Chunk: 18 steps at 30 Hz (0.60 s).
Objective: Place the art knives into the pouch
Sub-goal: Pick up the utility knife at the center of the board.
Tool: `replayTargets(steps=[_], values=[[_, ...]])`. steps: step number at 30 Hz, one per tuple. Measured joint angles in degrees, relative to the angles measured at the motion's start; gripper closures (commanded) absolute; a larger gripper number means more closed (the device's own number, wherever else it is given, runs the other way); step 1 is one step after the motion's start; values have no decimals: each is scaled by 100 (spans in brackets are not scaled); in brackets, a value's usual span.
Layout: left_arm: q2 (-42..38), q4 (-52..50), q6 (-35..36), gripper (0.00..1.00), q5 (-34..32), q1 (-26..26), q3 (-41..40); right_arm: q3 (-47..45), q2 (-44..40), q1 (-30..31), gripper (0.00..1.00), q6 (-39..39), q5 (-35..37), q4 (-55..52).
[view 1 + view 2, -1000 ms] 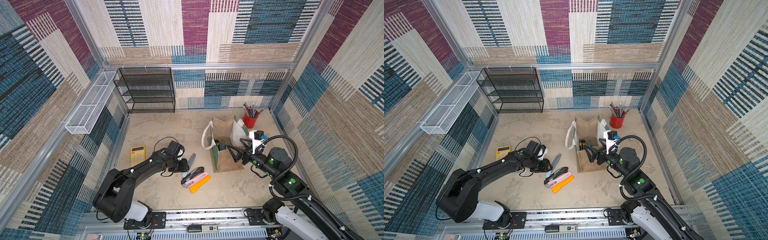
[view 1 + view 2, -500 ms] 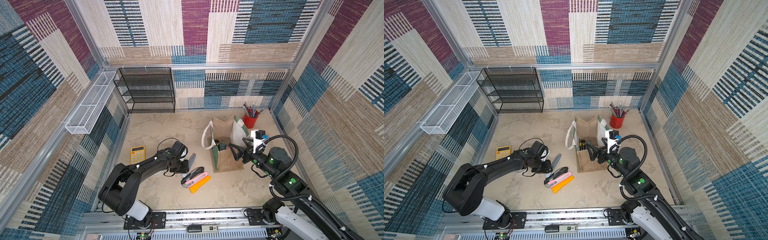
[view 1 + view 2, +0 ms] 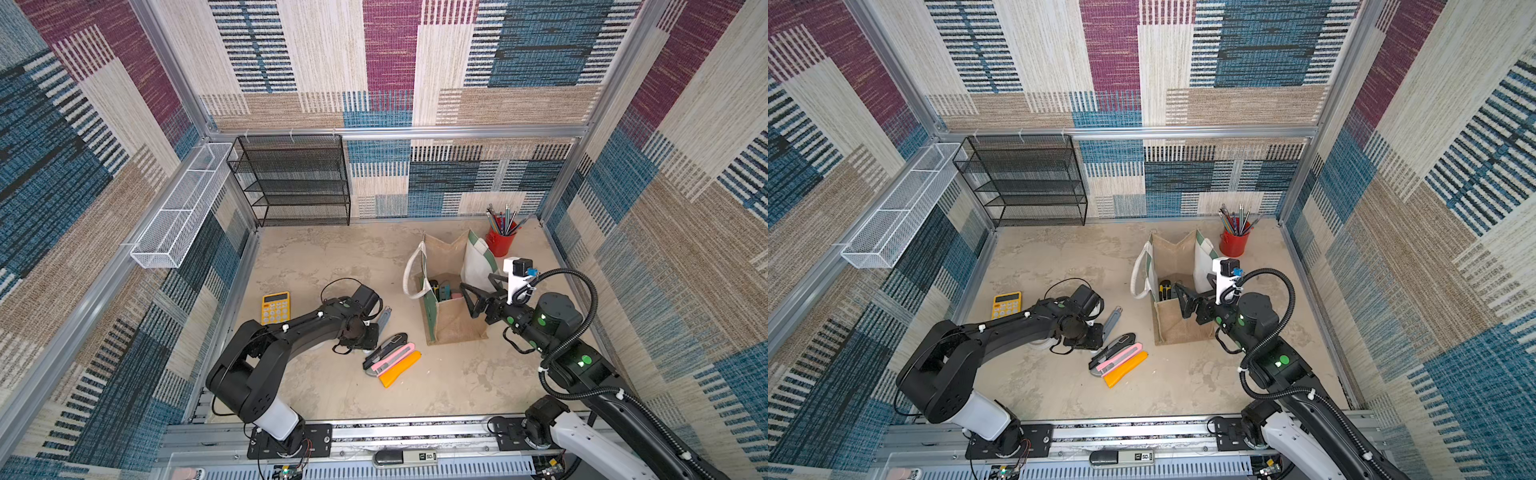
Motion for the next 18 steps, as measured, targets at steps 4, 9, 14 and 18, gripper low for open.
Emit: replayTargets(steps=[4, 9, 14, 18], values=[[98, -74, 0, 62, -149, -92, 74, 4, -44, 0, 1, -2, 70, -85], [205, -166, 0, 62, -212, -120, 162, 2, -103, 0, 0, -2, 142, -133], [330, -256, 2, 62, -251, -133, 216, 4, -146, 0, 1, -2, 160, -166], [385, -315, 17, 72, -293, -133, 254, 4, -168, 0, 0, -2, 170, -168]])
